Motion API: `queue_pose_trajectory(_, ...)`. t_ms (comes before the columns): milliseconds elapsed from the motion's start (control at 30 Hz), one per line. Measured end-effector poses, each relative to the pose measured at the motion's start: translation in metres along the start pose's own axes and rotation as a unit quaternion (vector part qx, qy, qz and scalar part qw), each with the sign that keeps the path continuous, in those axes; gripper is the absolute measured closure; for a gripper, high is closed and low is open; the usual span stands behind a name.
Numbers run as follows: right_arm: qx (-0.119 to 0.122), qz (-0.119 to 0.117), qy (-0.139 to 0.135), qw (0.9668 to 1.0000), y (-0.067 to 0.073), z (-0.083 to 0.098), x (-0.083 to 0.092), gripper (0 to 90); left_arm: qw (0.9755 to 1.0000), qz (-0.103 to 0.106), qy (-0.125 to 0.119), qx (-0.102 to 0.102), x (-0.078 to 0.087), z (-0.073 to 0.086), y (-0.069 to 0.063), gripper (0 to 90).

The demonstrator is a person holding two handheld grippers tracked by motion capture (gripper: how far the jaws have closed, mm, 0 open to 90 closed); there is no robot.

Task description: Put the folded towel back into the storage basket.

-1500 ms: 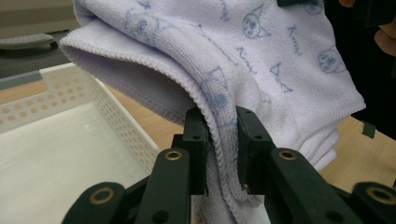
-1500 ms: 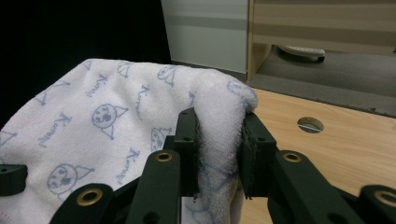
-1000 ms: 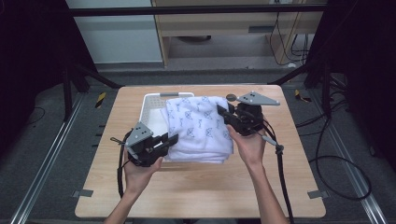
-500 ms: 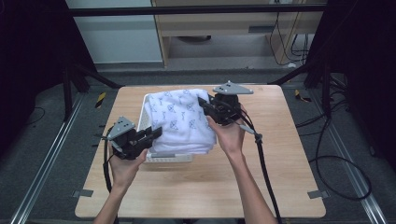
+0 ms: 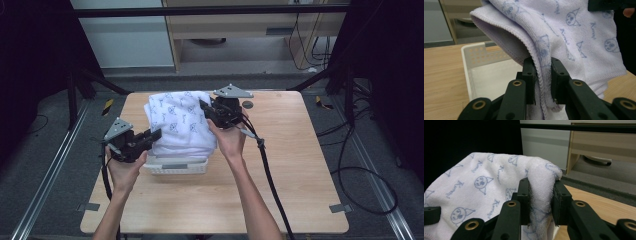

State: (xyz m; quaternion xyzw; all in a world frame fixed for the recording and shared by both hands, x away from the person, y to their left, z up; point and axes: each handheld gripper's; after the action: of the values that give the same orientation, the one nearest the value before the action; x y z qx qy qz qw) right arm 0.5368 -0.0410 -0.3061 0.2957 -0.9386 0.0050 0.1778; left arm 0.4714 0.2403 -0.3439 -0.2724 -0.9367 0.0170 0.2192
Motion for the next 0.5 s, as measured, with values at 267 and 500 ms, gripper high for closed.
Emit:
queue_pose_trajectory(267, -0.002, -0.001, 0.004, 1.0, 0.0, 0.003, -0.021, 71.9, 0.9999, -0.013, 0.007, 0.007, -0.006, 0.001, 0.012, 75.5)
queue_pose_trajectory(500, -0.003, -0.003, 0.007, 1.0, 0.003, 0.005, -0.034, 71.9, 0.9997, -0.018, 0.011, 0.014, -0.007, 0.003, 0.022, 75.6)
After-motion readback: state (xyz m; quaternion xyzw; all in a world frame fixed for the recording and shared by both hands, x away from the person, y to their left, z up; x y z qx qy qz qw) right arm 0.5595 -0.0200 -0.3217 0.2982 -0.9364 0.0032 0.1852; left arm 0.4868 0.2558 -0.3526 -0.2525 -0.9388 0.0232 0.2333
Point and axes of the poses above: each handheld gripper's, and its own axes: x roughly backward along the jaws, z roughly out of its underside, y roughly to its left, and after that the axes turned 2 degrees about y, right-handed
